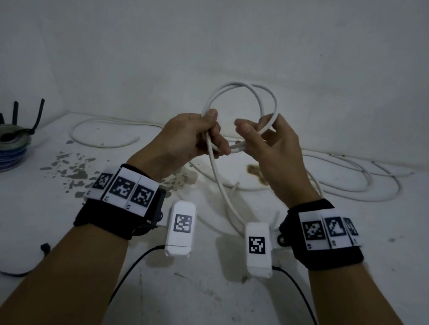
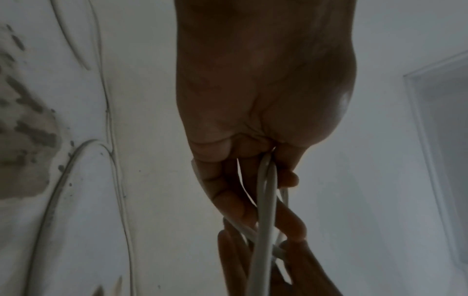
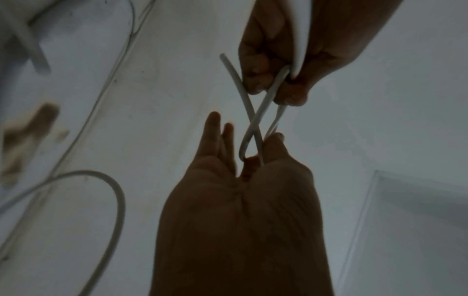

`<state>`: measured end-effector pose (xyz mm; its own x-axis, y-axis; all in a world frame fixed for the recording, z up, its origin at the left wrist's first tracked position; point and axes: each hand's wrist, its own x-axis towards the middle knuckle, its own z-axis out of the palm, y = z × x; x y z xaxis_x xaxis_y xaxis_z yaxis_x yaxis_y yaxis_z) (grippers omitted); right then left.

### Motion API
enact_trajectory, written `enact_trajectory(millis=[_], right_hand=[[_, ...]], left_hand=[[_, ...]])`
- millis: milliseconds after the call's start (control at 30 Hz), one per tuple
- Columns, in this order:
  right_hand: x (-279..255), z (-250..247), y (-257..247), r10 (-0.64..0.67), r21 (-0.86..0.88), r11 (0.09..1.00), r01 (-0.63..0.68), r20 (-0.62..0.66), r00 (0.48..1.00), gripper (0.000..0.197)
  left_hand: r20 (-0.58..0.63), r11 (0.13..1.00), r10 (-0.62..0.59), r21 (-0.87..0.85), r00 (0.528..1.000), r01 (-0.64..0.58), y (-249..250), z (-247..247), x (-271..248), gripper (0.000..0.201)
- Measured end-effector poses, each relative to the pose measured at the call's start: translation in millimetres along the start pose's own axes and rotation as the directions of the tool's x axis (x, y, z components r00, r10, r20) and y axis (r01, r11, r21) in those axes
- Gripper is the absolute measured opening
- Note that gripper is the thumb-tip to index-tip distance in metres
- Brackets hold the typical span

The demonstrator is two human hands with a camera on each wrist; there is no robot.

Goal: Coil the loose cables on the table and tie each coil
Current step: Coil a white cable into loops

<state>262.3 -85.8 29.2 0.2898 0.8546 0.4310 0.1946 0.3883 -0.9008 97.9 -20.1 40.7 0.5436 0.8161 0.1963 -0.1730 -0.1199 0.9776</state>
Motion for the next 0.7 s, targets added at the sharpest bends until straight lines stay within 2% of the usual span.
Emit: enact_trajectory(millis=[67,133,200,267,367,500,633,700], right_hand=[[-1.8,0.8,-4.2,-0.057,0.093,0.994,0.053,0.051,0.997,0.015],[-3.7,2.6,-5.4,-0.115,0.048,0.993,0.111,0.091,0.989,0.015],[-4.2,4.2,-2.6,-0.157,-0.052,0.985,0.165,0.125,0.98,0.043],[-3.8,5.6,1.1,-0.195,-0.145,0.965,0.217,0.152,0.969,0.055],[-2.7,7.2,6.3,-0.184,-0.288,0.931,0.224,0.16,0.97,0.044],[-1.8,3.9,7.8,-0.094,-0.338,0.928,0.154,0.186,0.978,0.026],[3.4,-16.6,6.4,-0.092,-0.436,0.89,0.131,0.108,0.99,0.032],[4.5,-24.2,7.0,-0.085,-0.43,0.897,0.106,0.068,0.994,0.029]], left_hand=[[0.009,1.0,-0.02,0.007,1.0,0.02,-0.8,-0.7,-0.8,0.042],[-0.025,0.997,-0.01,0.08,1.0,0.012,-2.2,-4.5,-0.6,0.038],[-0.067,0.988,0.026,0.151,0.997,-0.015,-3.9,-8.6,1.0,0.03],[-0.103,0.99,0.064,0.133,0.993,-0.05,-5.2,-11.8,3.4,0.019],[-0.155,0.993,0.115,0.037,0.981,-0.111,-3.6,-16.5,5.5,0.016],[-0.212,0.991,0.136,0.034,0.968,-0.132,-2.0,-16.6,6.4,0.02],[-0.351,0.989,0.13,-0.02,0.927,-0.146,-1.4,-27.2,11.2,0.025],[-0.352,0.988,0.134,-0.026,0.926,-0.153,-1.1,-30.9,12.0,0.022]])
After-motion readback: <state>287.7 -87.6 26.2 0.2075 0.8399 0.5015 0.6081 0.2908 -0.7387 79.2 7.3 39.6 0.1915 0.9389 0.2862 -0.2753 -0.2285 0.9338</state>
